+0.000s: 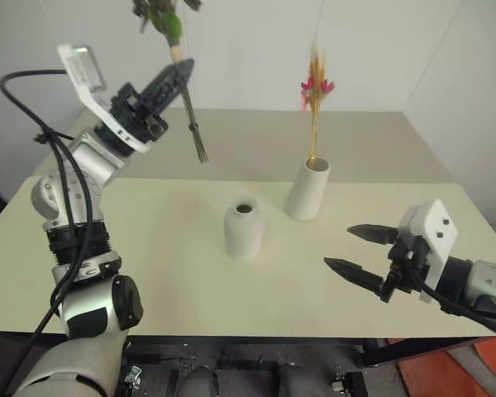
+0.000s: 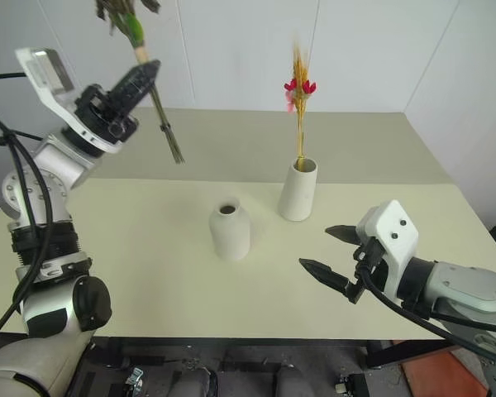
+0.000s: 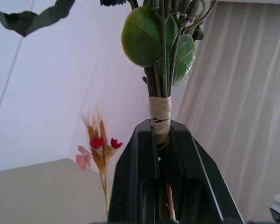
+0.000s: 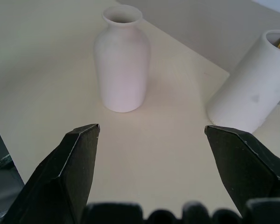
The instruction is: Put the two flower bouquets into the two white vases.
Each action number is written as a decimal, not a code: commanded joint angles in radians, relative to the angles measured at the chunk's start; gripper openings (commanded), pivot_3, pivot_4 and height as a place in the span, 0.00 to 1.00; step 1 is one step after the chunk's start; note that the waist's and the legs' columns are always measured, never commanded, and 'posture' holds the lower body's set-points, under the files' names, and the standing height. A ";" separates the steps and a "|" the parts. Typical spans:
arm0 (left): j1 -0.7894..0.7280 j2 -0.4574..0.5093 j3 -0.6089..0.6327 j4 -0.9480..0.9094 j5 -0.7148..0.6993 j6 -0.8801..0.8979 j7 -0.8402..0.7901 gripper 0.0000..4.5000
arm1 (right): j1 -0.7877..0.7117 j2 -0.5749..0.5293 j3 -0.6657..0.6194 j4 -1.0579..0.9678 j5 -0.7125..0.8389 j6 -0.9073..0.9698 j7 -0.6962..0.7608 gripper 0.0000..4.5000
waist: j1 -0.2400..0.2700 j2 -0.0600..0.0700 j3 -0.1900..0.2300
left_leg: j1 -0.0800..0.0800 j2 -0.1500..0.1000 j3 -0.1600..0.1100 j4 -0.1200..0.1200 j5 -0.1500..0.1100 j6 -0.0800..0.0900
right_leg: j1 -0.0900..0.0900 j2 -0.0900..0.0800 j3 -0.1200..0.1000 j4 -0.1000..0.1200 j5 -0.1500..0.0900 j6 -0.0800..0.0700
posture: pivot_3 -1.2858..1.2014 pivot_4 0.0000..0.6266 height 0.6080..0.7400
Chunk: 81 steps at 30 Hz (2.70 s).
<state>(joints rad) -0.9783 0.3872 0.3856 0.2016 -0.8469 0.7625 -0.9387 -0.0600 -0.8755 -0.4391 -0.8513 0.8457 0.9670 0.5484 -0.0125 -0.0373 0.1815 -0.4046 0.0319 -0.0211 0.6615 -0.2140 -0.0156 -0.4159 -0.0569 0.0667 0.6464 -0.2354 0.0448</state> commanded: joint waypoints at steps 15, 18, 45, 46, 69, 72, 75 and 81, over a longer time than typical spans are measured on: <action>-0.012 -0.058 -0.219 0.179 0.151 -0.240 -0.218 0.01 | 0.046 0.008 -0.039 -0.056 0.011 -0.023 -0.110 0.95 | -0.003 0.000 0.000 | -0.004 0.000 0.000 0.000 0.000 0.001 | -0.004 0.000 0.001 0.000 0.002 -0.003 | 0.52 0.24 1.00; -0.006 -0.070 -0.231 0.196 0.170 -0.272 -0.234 0.01 | 0.046 0.008 -0.040 -0.059 0.008 -0.022 -0.123 0.95 | -0.002 0.000 0.000 | -0.005 0.000 0.000 0.000 0.000 0.001 | -0.004 0.000 0.001 -0.001 0.002 -0.003 | 0.52 0.24 1.00; 0.204 0.173 -0.290 0.060 0.268 -0.309 -0.420 0.83 | 0.074 -0.004 -0.049 -0.043 -0.032 -0.040 -0.119 0.95 | -0.013 0.000 0.000 | -0.004 0.001 0.001 0.000 -0.001 0.001 | -0.005 0.001 0.001 -0.001 0.002 -0.004 | 0.52 0.24 1.00; 0.215 0.195 -0.286 0.049 0.272 -0.306 -0.413 0.83 | 0.076 -0.005 -0.051 -0.042 -0.034 -0.042 -0.116 0.95 | -0.013 0.000 0.000 | -0.004 0.001 0.001 -0.001 -0.001 0.001 | -0.005 0.001 0.001 0.000 0.002 -0.004 | 0.52 0.24 1.00; 0.535 0.527 -0.020 -0.257 0.216 -0.270 -0.280 0.83 | 0.219 -0.217 -0.392 0.284 -0.194 -0.207 0.369 0.95 | -0.001 0.000 0.000 | -0.002 0.002 0.003 -0.001 -0.001 0.001 | -0.003 0.000 0.001 -0.001 -0.001 -0.001 | 0.52 0.24 1.00; 0.536 0.531 -0.025 -0.264 0.207 -0.267 -0.275 0.83 | 0.218 -0.215 -0.405 0.288 -0.199 -0.208 0.395 0.95 | -0.002 0.000 0.000 | -0.002 0.002 0.003 -0.001 -0.001 0.001 | -0.004 0.000 0.001 -0.001 -0.001 -0.001 | 0.52 0.24 1.00; 0.536 0.535 -0.033 -0.264 0.212 -0.272 -0.267 0.83 | 0.229 -0.204 -0.412 0.276 -0.212 -0.211 0.412 0.95 | -0.002 0.000 0.000 | -0.002 0.002 0.003 -0.001 -0.001 0.001 | -0.004 0.000 0.001 -0.001 -0.001 -0.001 | 0.52 0.24 1.00; 0.510 0.536 -0.047 -0.239 0.214 -0.281 -0.274 0.83 | 0.224 -0.197 -0.413 0.262 -0.213 -0.202 0.404 0.95 | -0.002 0.000 0.000 | -0.002 0.002 0.003 -0.001 -0.001 0.001 | -0.004 0.000 0.001 -0.001 -0.001 -0.001 | 0.52 0.24 1.00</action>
<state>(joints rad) -0.4429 0.9041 0.3299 -0.0278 -0.6265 0.5001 -1.2099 0.1729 -1.0731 -0.8038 -0.5703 0.6379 0.7769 0.9569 -0.0148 -0.0376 0.1811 -0.4067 0.0339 -0.0182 0.6607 -0.2146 -0.0148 -0.4197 -0.0566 0.0679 0.6458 -0.2368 0.0438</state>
